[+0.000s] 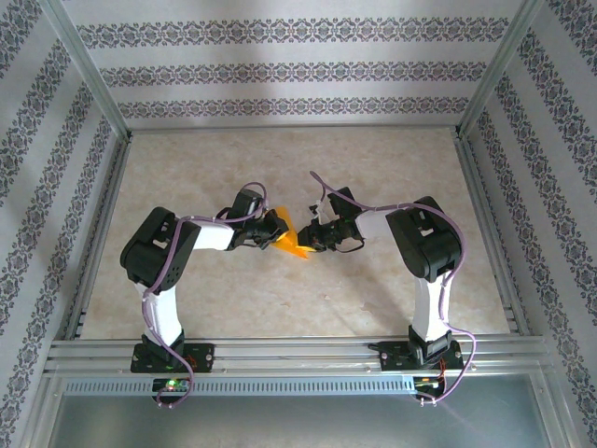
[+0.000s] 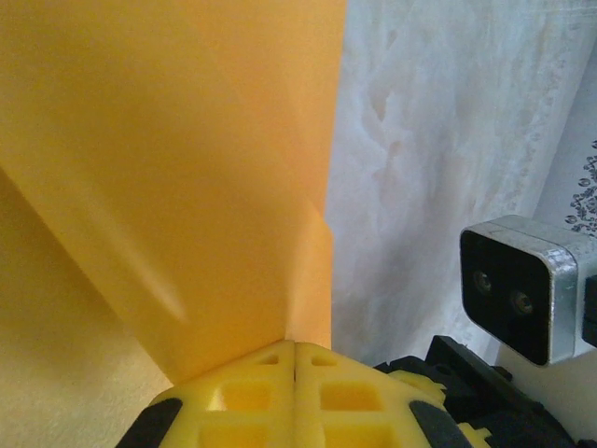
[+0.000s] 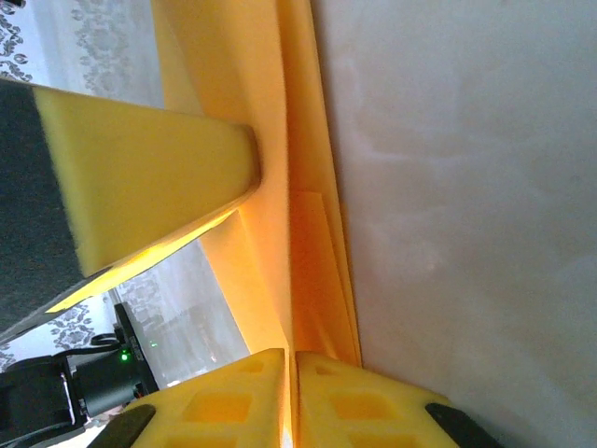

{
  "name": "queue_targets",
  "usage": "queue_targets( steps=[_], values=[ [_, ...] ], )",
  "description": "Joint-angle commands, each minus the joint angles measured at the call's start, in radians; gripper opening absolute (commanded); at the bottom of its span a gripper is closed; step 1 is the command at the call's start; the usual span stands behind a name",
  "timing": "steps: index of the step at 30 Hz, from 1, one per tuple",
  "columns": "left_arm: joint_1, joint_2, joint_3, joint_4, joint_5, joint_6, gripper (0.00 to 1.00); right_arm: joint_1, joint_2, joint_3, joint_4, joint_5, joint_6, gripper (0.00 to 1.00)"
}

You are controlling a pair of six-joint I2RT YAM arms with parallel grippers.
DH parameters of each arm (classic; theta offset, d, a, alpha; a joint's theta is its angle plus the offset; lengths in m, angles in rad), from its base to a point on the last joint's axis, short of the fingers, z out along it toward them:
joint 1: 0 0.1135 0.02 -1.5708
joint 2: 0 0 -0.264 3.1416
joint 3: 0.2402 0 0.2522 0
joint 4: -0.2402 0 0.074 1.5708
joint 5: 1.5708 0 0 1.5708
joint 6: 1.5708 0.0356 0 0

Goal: Fold a paper plane with a square sheet of paper (pick it up from the middle)
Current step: Fourth fold the wing at the center of the table.

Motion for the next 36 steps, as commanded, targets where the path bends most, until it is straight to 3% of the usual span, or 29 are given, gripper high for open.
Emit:
queue_targets(
  steps=[1,10,20,36],
  values=[
    [0.001,0.015,0.019,0.004,0.017,0.029,0.04,0.014,0.103,-0.041,-0.113,0.157,-0.035,0.18],
    [0.003,0.025,0.026,-0.021,0.011,0.043,0.04,0.014,0.109,-0.042,-0.123,0.163,-0.036,0.14],
    [0.008,0.05,0.028,-0.07,0.002,0.04,0.04,0.014,0.09,-0.035,-0.124,0.145,-0.035,0.18],
    [0.012,0.069,0.014,-0.085,0.003,0.056,0.04,-0.002,-0.066,0.012,-0.236,0.068,-0.046,0.22]
  ],
)
